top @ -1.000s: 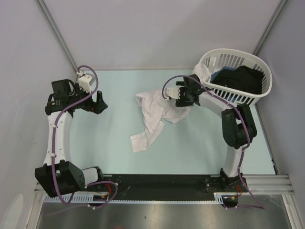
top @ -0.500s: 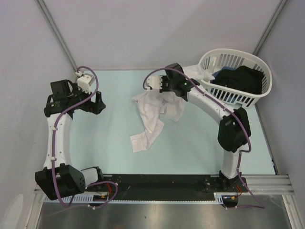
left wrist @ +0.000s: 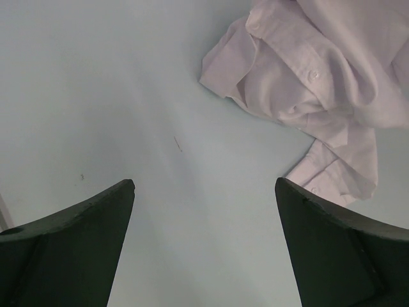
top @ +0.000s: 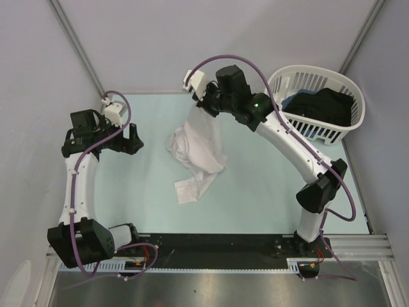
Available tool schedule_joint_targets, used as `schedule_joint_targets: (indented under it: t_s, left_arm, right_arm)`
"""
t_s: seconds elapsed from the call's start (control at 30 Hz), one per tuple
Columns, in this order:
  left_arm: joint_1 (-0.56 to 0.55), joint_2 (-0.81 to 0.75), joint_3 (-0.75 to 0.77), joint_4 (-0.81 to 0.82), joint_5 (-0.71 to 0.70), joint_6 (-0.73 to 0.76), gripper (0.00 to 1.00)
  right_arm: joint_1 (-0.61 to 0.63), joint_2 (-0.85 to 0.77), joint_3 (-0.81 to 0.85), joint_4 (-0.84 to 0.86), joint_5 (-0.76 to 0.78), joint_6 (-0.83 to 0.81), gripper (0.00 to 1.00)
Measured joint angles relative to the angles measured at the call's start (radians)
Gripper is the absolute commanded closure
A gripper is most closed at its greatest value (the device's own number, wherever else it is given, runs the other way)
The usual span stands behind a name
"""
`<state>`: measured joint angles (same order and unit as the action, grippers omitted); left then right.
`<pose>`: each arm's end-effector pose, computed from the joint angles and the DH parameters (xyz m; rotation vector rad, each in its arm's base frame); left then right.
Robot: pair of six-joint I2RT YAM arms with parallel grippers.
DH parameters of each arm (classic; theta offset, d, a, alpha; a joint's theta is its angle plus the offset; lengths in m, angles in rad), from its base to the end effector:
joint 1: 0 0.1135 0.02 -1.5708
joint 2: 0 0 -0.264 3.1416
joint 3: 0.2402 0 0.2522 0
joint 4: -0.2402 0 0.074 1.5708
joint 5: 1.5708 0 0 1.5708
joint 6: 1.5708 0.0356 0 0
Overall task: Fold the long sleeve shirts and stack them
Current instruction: Flatten the shirt out
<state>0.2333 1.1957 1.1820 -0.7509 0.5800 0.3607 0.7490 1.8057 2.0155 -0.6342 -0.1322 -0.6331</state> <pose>0.2418 0.0374 0.3439 0.4181 2.1706 -0.3521 0.2957 0.2813 0.4349 -1.3374 1.4832 0.2065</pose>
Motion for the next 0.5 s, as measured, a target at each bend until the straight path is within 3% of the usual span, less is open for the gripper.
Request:
schedule_joint_targets:
  t_s: [0.17,0.2,0.23,0.3,0.33,0.37,0.4,0.5]
  left_arm:
    - [0.0,0.0,-0.014,0.002,0.008,-0.021,0.02]
    - [0.0,-0.001,-0.015,0.003,0.011,-0.02,0.02]
    - [0.0,-0.001,-0.018,0.002,0.018,-0.019,0.01]
    - [0.0,-0.003,-0.024,-0.006,0.031,-0.011,0.01]
    - [0.0,-0.003,-0.026,-0.014,0.035,-0.006,0.01]
    - [0.0,-0.003,-0.03,-0.024,0.041,0.006,0.01]
    - [0.0,-0.003,-0.037,-0.037,0.047,0.018,0.01]
    - [0.0,-0.003,-0.071,-0.065,0.057,0.046,0.01]
  right_arm:
    - [-0.043,-0.009,0.008,0.041,-0.136,0.21,1.0]
    - [-0.065,-0.029,-0.04,0.072,-0.175,0.249,0.93]
    - [-0.098,-0.054,-0.103,0.091,-0.216,0.282,0.75]
    - [-0.177,-0.1,-0.238,0.097,-0.276,0.309,0.51]
    - [-0.223,-0.121,-0.32,0.088,-0.299,0.304,0.27]
    - [-0.27,-0.135,-0.399,0.065,-0.315,0.289,0.18]
    - [-0.317,-0.138,-0.476,0.035,-0.33,0.272,0.03]
    - [-0.444,-0.135,-0.656,-0.087,-0.361,0.228,0.0]
